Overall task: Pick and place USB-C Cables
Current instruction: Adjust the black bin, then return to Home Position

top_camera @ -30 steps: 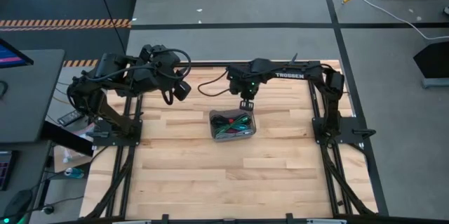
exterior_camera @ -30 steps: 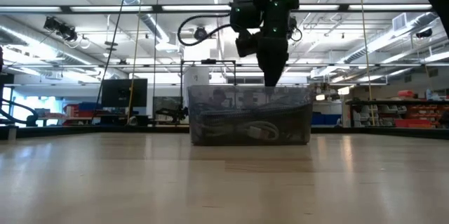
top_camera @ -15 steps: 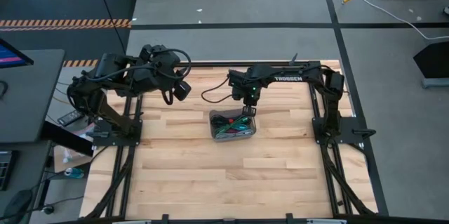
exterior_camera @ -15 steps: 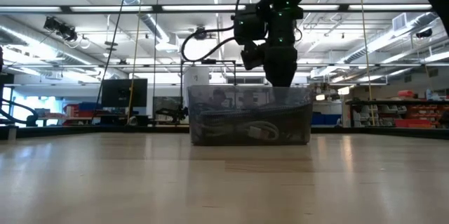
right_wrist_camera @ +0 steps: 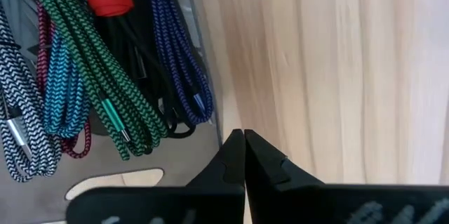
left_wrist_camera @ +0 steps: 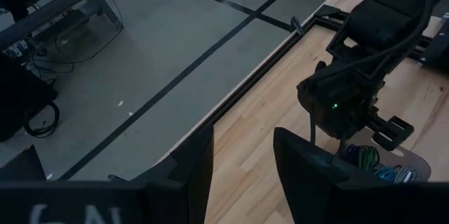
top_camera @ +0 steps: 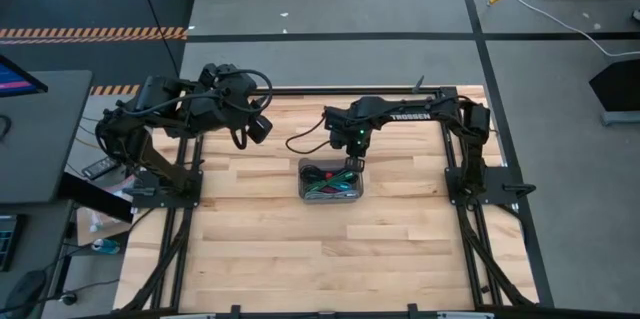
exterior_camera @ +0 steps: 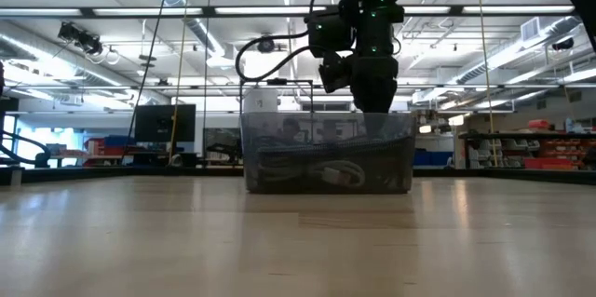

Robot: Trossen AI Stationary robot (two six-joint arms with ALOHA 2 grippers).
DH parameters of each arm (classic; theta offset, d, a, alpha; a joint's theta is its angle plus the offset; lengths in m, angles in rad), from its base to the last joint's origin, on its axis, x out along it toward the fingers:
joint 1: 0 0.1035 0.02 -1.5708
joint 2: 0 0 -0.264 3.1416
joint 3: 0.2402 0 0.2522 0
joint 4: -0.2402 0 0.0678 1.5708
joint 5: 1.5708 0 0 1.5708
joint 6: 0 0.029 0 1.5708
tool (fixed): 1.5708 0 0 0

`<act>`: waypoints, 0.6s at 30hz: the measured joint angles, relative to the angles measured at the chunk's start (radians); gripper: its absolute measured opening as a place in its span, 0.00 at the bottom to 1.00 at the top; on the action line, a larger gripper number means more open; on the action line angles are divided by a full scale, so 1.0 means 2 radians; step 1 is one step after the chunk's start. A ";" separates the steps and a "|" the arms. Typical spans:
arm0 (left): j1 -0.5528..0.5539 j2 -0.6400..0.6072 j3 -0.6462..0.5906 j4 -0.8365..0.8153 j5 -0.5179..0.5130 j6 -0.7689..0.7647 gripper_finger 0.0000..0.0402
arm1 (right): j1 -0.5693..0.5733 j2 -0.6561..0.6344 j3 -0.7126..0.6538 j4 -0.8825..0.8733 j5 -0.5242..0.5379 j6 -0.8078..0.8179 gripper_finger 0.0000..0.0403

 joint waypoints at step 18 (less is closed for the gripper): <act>-0.025 -0.002 0.000 0.000 0.037 0.086 0.39 | 0.002 -0.162 0.012 0.015 0.032 0.026 0.00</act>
